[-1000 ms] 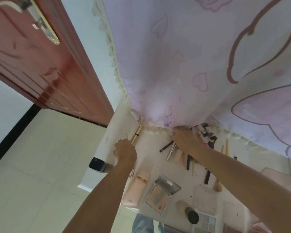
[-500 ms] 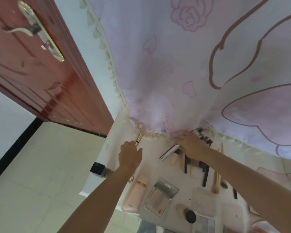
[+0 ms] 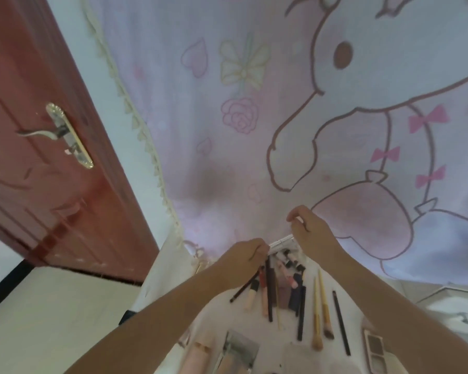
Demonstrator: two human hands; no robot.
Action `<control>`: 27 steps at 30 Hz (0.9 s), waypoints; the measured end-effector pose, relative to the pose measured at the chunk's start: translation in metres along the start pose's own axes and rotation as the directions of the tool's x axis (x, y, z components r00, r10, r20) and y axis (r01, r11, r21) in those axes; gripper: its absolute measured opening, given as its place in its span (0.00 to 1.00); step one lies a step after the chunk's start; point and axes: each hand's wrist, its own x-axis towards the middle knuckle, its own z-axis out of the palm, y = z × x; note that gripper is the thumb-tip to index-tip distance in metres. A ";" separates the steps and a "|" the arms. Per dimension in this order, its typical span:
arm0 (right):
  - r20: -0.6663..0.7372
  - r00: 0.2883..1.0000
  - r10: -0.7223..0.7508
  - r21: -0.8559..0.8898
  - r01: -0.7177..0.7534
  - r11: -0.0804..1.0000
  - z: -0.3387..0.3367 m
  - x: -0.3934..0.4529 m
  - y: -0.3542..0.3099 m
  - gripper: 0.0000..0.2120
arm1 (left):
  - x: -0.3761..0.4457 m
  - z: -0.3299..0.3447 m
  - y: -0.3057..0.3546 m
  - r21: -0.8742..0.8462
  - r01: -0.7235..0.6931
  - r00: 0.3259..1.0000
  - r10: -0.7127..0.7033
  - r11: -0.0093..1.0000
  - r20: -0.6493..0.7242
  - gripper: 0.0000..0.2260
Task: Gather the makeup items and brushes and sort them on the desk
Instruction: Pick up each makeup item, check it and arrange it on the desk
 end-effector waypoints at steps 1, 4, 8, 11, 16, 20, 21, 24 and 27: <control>-0.041 0.997 -0.066 0.023 0.067 0.998 -0.009 -0.003 -0.007 0.11 | 0.000 -0.008 0.012 -0.149 0.043 0.998 -0.036 0.988 0.051 0.16; -0.065 0.960 -0.273 -0.033 0.271 0.962 -0.039 -0.010 -0.028 0.14 | -0.002 -0.034 0.041 -0.326 0.101 0.976 -0.030 0.940 0.215 0.16; 0.045 0.974 -0.223 -0.107 0.226 0.968 -0.071 -0.004 -0.045 0.14 | 0.003 -0.053 0.062 0.085 -0.074 0.997 0.071 0.994 0.031 0.09; 0.095 0.984 -0.154 -0.128 0.165 0.978 -0.082 -0.003 -0.048 0.20 | 0.001 -0.057 0.069 0.342 -0.167 0.983 0.184 0.925 -0.016 0.04; -0.015 0.941 -0.338 0.176 0.335 0.926 -0.091 -0.010 -0.048 0.15 | 0.000 -0.063 0.078 0.397 -0.223 0.971 0.240 0.890 0.009 0.12; 0.103 0.976 -0.192 0.172 0.173 0.970 -0.098 -0.002 -0.060 0.09 | 0.009 -0.074 0.085 0.600 -0.258 0.933 0.357 0.757 -0.049 0.13; 0.103 0.983 -0.155 0.045 0.151 0.987 -0.099 0.001 -0.061 0.13 | 0.011 -0.075 0.087 0.643 -0.252 0.919 0.388 0.724 -0.076 0.14; 0.018 0.968 -0.248 -0.216 0.246 0.945 -0.096 0.008 -0.060 0.17 | 0.011 -0.078 0.089 0.756 -0.198 0.892 0.435 0.624 -0.125 0.16; -0.144 0.876 -0.461 -0.086 0.453 0.888 -0.094 0.009 -0.059 0.06 | 0.012 -0.084 0.091 0.771 -0.147 0.887 0.427 0.619 -0.174 0.14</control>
